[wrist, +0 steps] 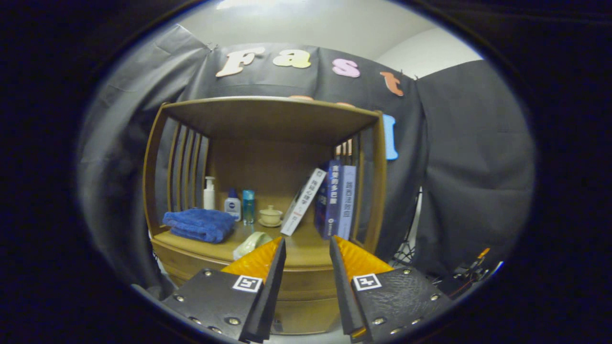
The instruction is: Pull open the drawer, take out the items inside it, and place them on the countertop above the cabinet.
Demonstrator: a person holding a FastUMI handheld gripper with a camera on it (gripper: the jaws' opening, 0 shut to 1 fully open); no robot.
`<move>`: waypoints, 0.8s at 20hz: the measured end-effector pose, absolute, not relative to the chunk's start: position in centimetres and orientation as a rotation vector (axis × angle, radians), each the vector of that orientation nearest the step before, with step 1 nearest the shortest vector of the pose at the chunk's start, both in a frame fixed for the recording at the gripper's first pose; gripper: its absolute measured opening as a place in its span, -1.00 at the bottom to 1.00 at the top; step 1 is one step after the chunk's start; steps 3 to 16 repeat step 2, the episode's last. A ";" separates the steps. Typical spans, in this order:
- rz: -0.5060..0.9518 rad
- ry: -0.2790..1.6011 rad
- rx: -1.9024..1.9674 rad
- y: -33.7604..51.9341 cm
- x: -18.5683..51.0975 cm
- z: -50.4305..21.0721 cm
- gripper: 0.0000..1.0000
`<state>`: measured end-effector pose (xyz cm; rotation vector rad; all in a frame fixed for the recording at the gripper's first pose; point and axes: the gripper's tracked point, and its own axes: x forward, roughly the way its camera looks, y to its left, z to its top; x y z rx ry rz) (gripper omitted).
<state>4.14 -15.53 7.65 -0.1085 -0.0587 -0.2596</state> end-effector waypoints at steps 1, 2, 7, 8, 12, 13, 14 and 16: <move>-0.285 -0.056 -0.109 -16.6 3.3 7.9 0.10; -0.309 -0.051 -0.109 -17.6 2.5 8.0 0.10; -0.309 -0.051 -0.109 -17.6 2.5 8.0 0.10; -0.309 -0.051 -0.109 -17.6 2.5 8.0 0.10; -0.309 -0.051 -0.109 -17.6 2.5 8.0 0.10; -0.309 -0.051 -0.109 -17.6 2.5 8.0 0.10; -0.309 -0.051 -0.109 -17.6 2.5 8.0 0.10; -0.309 -0.051 -0.109 -17.6 2.5 8.0 0.10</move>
